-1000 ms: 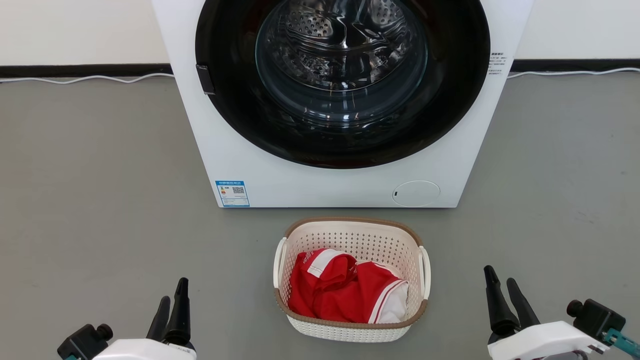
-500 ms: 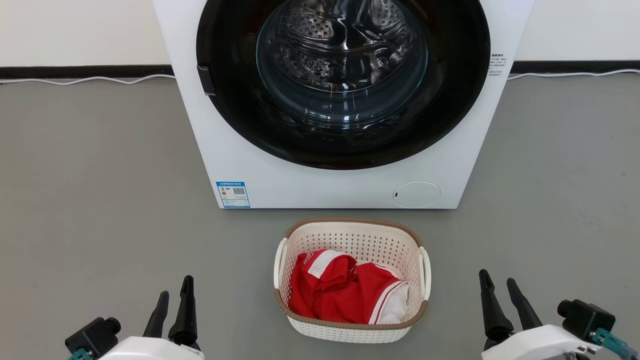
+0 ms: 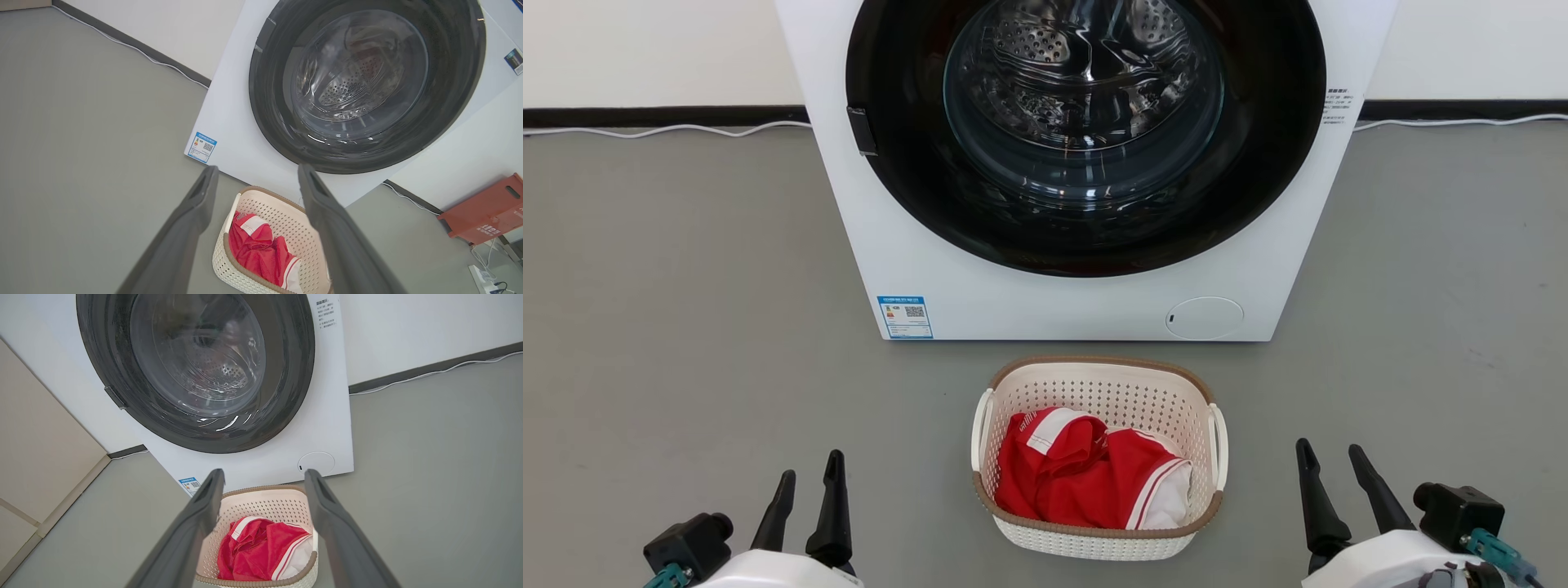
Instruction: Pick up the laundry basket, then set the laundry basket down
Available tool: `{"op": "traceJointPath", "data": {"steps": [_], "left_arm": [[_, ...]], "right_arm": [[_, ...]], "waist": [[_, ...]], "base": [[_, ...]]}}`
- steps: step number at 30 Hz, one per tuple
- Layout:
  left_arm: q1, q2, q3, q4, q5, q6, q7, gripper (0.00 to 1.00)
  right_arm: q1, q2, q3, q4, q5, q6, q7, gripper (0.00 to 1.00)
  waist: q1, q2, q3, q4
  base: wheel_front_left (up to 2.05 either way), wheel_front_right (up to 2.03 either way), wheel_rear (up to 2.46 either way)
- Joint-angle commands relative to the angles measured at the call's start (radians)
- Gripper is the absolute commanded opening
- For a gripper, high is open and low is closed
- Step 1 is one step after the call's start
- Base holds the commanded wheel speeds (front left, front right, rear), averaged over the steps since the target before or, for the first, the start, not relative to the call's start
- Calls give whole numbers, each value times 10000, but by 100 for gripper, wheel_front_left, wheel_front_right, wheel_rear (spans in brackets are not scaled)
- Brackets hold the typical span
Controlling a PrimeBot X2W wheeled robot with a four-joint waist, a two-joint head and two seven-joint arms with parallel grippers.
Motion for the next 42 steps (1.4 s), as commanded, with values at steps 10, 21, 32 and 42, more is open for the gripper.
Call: {"op": "traceJointPath", "data": {"steps": [10,21,32,42], "left_arm": [[-202,114,136,-368,1330,129,-418,100],[-180,133,90,-400,2578,181,-740,100],[-181,151,61,-449,3802,217,-1063,100],[-191,152,80,-441,3830,203,-1073,100]], "right_arm": [[-539,-67,206,-75,-1480,61,-455,100],[-615,-75,301,76,-2893,68,-778,100],[-698,-92,395,166,-4290,75,-1101,100],[-712,-92,392,181,-4299,75,-1112,100]], "waist": [[-1,-1,2,12],[-1,-1,4,35],[-1,-1,28,62],[-1,-1,62,53]], "base": [[0,0,0],[0,0,0],[0,0,0],[0,0,0]]}}
